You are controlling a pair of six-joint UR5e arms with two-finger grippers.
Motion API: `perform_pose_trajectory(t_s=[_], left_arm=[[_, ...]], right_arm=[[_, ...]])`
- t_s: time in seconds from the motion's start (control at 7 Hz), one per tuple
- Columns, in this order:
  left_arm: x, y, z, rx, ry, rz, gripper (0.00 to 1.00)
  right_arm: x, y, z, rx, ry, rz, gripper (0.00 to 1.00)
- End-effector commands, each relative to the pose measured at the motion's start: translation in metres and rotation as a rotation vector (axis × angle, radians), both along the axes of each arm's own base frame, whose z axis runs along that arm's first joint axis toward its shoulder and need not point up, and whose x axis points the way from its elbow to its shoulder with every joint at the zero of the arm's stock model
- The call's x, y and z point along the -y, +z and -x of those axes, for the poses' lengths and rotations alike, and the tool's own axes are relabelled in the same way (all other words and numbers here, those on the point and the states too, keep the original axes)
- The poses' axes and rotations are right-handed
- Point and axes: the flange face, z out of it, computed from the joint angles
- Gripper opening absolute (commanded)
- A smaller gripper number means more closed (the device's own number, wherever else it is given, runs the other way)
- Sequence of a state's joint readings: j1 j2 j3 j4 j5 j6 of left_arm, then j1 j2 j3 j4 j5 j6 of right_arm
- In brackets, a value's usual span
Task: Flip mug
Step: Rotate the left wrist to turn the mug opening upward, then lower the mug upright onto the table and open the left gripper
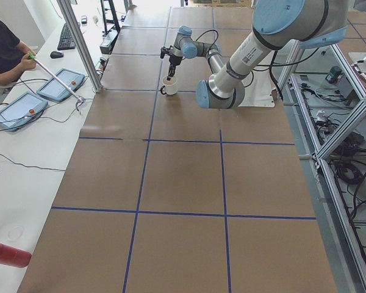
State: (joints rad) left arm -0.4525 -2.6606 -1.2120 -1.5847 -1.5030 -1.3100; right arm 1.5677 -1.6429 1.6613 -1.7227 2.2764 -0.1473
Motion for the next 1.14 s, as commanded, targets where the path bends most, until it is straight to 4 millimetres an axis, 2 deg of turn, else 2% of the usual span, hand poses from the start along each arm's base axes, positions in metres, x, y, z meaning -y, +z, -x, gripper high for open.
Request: perform_pose_trajectory(t_s=[0.0,0.14,0.29,0.57,0.71,0.86,1.0], left_arm=[[0.000,0.009,0.001,0.009,-0.001,0.001,1.00],[0.001,0.008,0.004,0.011,-0.002,-0.015,1.00],[-0.002,0.003,0.016,0.012,0.027,-0.048,1.00],[0.007,-0.022,0.062,-0.001,0.002,-0.065,1.00],[0.020,-0.040,0.096,-0.004,0.005,-0.102,1.00],[0.037,-0.045,0.151,-0.002,0.055,-0.076,1.00],[0.040,-0.033,0.210,-0.014,0.104,-0.094,1.00]], right_arm=[[0.000,0.000,0.000,0.000,0.000,0.000,1.00],[0.000,0.000,0.000,0.000,0.000,0.000,1.00],[0.000,0.000,0.000,0.000,0.000,0.000,1.00],[0.000,0.000,0.000,0.000,0.000,0.000,1.00],[0.000,0.000,0.000,0.000,0.000,0.000,1.00],[0.000,0.000,0.000,0.000,0.000,0.000,1.00],[0.000,0.000,0.000,0.000,0.000,0.000,1.00]])
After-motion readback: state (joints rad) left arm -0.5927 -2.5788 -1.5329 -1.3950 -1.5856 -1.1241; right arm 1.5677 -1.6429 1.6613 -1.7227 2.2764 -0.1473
